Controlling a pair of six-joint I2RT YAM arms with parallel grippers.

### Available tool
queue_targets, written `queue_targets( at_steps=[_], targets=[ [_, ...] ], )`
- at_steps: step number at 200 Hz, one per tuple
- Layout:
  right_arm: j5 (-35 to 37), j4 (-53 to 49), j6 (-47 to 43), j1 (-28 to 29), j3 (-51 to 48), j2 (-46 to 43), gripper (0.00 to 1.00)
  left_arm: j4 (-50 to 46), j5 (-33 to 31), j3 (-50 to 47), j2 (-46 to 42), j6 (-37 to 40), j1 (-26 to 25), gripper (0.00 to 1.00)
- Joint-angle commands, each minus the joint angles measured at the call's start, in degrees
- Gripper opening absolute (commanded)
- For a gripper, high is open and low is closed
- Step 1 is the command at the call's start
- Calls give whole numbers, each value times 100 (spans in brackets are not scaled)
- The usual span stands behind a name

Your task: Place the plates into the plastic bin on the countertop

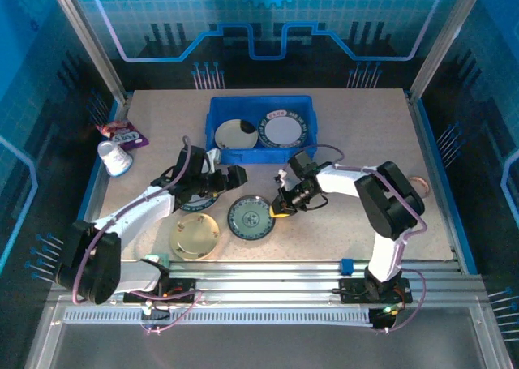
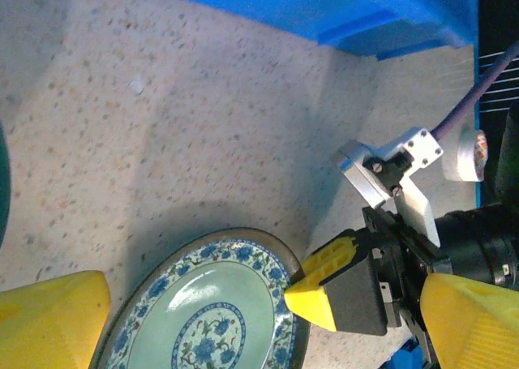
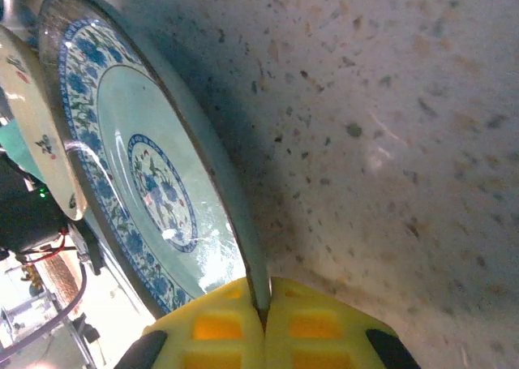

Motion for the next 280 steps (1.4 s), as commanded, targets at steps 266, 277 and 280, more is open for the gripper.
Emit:
queue_targets(
  at_steps=[266, 277, 280],
  targets=[
    [-105, 54, 1152, -716, 1033, -1229, 30, 2129, 1365, -481, -173, -1070, -18, 0],
    [-37, 19, 1168, -725, 1084, -1194, 0, 1979, 1323, -411, -189, -1020, -18, 0],
    [-9, 15, 1174, -725, 1093, -1198, 0, 1912, 1303, -386, -196, -988, -18, 0]
  ],
)
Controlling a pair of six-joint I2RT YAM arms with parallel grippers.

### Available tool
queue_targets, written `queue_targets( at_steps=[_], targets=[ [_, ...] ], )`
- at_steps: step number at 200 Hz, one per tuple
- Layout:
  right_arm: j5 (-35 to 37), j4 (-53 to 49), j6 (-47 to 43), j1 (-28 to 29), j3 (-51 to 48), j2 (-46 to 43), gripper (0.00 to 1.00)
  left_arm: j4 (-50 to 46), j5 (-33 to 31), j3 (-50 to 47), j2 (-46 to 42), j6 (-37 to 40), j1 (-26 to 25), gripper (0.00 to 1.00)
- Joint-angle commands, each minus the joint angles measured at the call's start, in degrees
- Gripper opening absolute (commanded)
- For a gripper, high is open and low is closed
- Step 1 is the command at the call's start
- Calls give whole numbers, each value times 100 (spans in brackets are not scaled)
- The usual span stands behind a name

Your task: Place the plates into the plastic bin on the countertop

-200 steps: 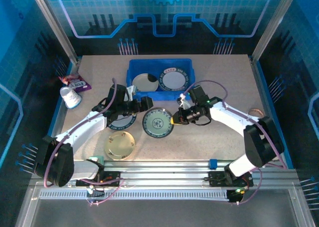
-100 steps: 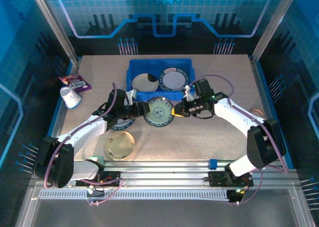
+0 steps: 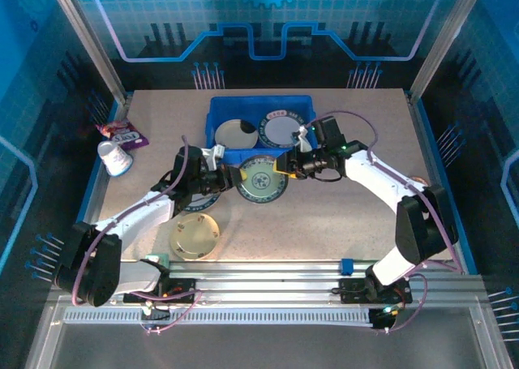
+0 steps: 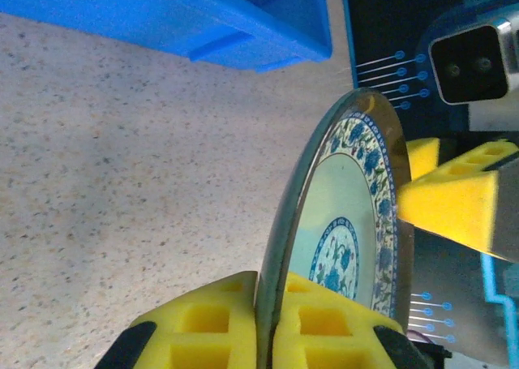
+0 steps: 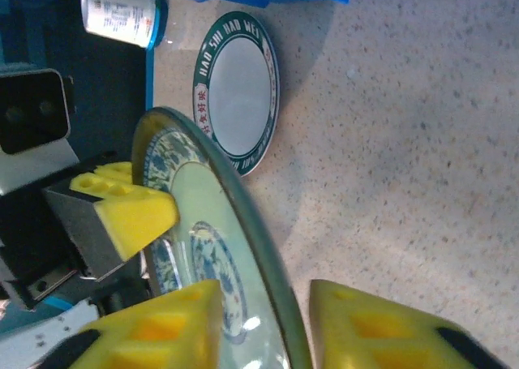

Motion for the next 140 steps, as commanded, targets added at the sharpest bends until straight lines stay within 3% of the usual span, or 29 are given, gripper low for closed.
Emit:
queue_targets(
  at_steps=[1, 13, 17, 21, 27, 34, 36, 75, 140],
  targets=[
    [40, 43, -15, 0, 189, 164, 0, 233, 274, 111, -85, -125, -20, 0],
    [252, 27, -46, -12, 222, 130, 0, -87, 135, 205, -117, 28, -20, 0],
    [352, 9, -56, -19, 247, 120, 0, -171, 84, 225, -134, 78, -18, 10],
    [422, 3, -70, -24, 272, 111, 0, -235, 35, 237, -152, 122, -19, 29],
    [491, 3, -83, -53, 313, 117, 0, -312, -59, 247, -186, 176, -20, 66],
    [578, 12, -109, -74, 375, 132, 0, -415, -188, 236, -246, 216, -20, 95],
    [603, 12, -113, -81, 399, 140, 0, -436, -222, 233, -263, 227, -20, 98],
    [858, 169, -81, -189, 895, 444, 0, -930, -587, 275, -639, 460, -7, 99],
    [1376, 696, 320, -225, 1791, 1174, 0, -1045, -507, 206, -932, 545, 70, 99]
  ],
)
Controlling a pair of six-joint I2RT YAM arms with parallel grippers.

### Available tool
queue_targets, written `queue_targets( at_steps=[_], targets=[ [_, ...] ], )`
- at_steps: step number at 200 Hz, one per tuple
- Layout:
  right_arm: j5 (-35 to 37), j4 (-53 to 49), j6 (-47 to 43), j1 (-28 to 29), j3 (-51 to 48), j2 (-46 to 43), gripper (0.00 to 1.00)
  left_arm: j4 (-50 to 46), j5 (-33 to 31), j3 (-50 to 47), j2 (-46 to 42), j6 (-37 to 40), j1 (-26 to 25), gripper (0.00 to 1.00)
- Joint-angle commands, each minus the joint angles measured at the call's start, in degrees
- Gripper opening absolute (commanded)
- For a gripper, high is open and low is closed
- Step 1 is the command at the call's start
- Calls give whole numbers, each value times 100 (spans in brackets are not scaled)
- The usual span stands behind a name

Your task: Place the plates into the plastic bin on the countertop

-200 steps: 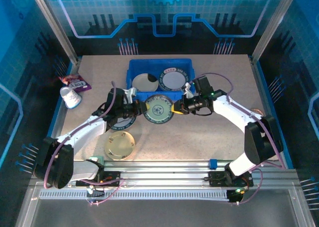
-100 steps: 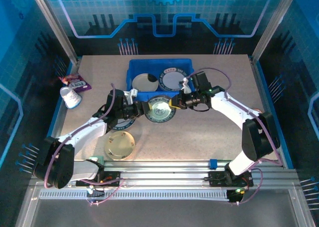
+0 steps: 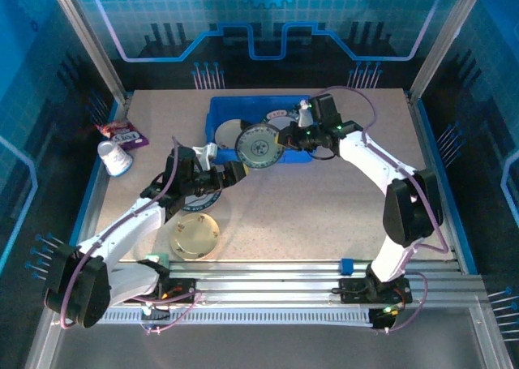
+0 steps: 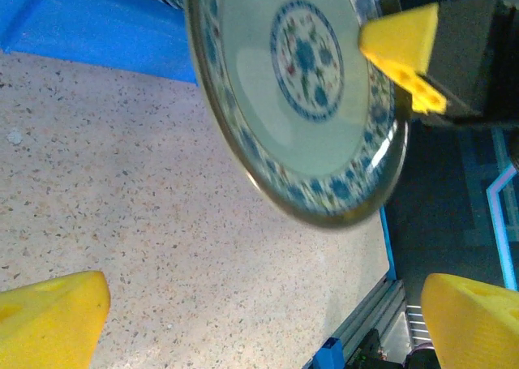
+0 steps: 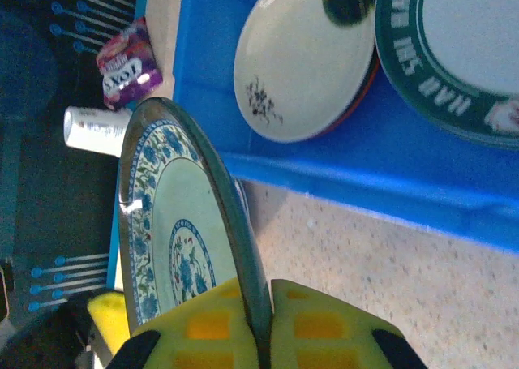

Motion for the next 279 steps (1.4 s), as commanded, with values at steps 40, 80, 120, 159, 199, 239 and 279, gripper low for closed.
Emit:
queue_targets(
  at_steps=[40, 80, 120, 159, 199, 239, 279],
  targets=[
    [332, 725, 550, -49, 879, 970, 0, 46, -22, -62, -84, 6, 61, 99],
    [412, 575, 582, 2, 1661, 1718, 0, -37, -123, -185, -261, -25, 101, 99],
    [557, 440, 566, 75, 2318, 2376, 0, -156, -144, -207, -374, -36, 211, 99],
    [671, 224, 496, 173, 3016, 2969, 0, -264, -80, -228, -442, -18, 308, 99],
    [828, -226, 329, 290, 3826, 3565, 0, -428, -105, -251, -550, 44, 384, 99],
    [1065, -712, 163, 405, 4561, 4022, 3, -485, -93, -249, -586, 32, 419, 99],
    [1089, -922, 158, 467, 5026, 4369, 10, -543, -95, -260, -599, 79, 437, 99]
  ],
)
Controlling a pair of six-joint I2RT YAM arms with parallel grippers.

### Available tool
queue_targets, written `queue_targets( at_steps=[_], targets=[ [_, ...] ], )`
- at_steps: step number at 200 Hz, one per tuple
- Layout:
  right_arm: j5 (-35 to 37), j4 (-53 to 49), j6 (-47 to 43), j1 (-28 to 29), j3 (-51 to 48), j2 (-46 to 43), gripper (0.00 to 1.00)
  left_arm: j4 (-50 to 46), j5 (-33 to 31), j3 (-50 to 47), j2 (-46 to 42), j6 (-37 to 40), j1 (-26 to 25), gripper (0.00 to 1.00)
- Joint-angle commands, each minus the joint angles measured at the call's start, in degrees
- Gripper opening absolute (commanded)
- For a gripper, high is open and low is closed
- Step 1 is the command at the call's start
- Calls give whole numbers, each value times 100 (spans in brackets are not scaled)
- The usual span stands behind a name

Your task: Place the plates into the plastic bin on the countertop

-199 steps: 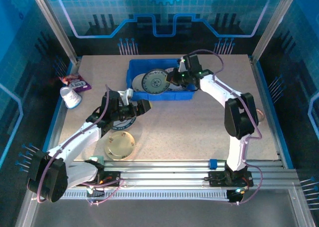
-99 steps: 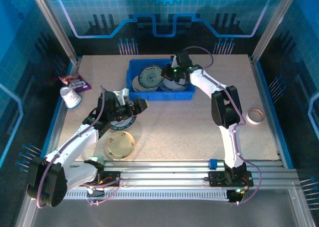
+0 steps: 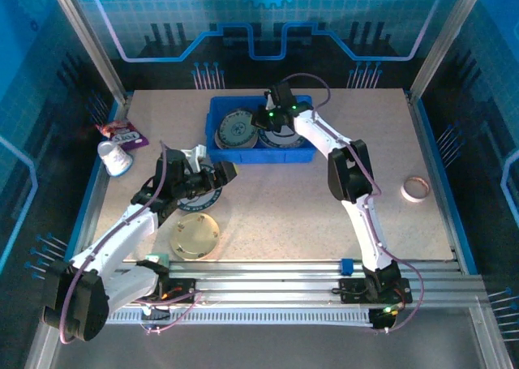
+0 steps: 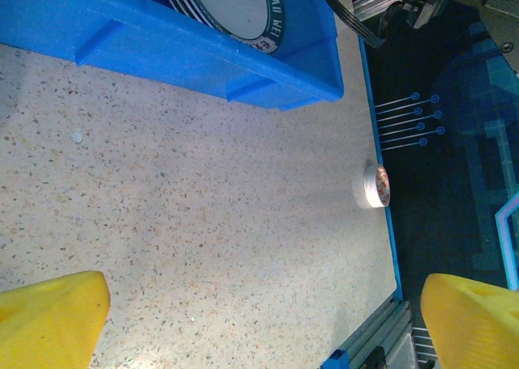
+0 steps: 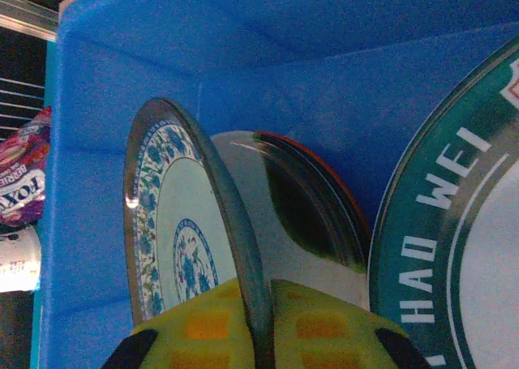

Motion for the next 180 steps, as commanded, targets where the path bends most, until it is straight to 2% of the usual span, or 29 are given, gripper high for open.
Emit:
queue_targets(
  at_steps=[1, 24, 58, 83, 144, 180],
  targets=[
    [84, -277, -102, 78, 411, 227, 10, -176, -32, -85, -109, 92, 56, 99],
    [121, -461, -152, 113, 692, 403, 11, -206, -30, -77, -109, 101, 52, 99],
    [151, -602, -220, 171, 923, 526, 31, -248, -91, -81, -133, 118, 65, 99],
    [224, -628, -299, 188, 786, 372, 39, -336, -102, -34, -118, 153, 74, 99],
    [728, -504, -763, 224, -314, -704, 43, -240, -113, -37, -21, 123, 74, 99],
    [720, -559, -864, 206, -501, -811, 43, -86, -60, -32, 120, 74, 74, 99]
  ],
)
